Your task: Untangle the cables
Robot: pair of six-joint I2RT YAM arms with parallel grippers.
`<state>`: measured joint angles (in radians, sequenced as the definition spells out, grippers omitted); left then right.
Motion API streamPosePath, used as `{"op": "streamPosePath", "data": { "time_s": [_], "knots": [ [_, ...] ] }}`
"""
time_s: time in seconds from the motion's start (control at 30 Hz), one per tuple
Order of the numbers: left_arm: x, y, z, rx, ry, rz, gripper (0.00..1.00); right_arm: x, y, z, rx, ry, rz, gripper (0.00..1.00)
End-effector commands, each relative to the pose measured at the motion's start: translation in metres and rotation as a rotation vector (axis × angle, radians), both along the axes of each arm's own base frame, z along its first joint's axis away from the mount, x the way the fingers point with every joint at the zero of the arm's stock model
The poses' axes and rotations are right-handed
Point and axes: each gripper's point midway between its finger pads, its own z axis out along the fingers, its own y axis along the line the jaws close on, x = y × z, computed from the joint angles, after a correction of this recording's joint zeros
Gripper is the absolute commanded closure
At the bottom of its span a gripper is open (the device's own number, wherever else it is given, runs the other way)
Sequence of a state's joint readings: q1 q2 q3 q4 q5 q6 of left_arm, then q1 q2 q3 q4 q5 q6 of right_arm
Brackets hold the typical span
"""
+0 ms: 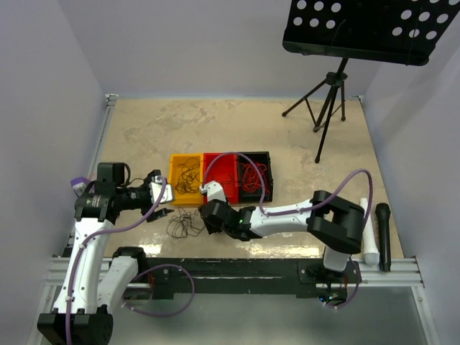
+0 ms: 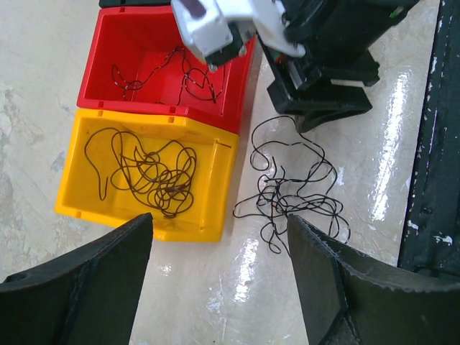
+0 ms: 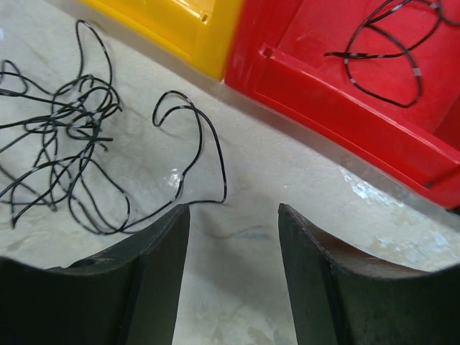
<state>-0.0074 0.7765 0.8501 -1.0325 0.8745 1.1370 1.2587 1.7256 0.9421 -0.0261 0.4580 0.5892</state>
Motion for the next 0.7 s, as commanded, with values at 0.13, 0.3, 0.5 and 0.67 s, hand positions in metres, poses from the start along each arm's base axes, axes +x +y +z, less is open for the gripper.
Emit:
{"op": "streamPosePath", "data": {
  "time_s": [0.13, 0.3, 0.5, 0.67],
  "knots": [
    [-0.001, -0.001, 0.004, -0.002, -0.028, -0.014, 0.2, 0.021, 0.031, -0.007, 0.014, -0.075, -0.023, 0.47],
    [-0.002, -0.001, -0.001, -0.003, -0.016, -0.017, 0.2, 0.025, 0.028, -0.012, 0.011, -0.098, -0.048, 0.65],
    [-0.002, -0.002, -0.004, -0.004, -0.016, -0.027, 0.2, 0.026, 0.022, 0.015, 0.051, -0.12, -0.057, 1.0],
    [-0.004, -0.003, -0.006, -0.007, -0.021, -0.044, 0.2, 0.01, 0.022, 0.064, 0.13, -0.112, 0.01, 1.0]
  ]
}}
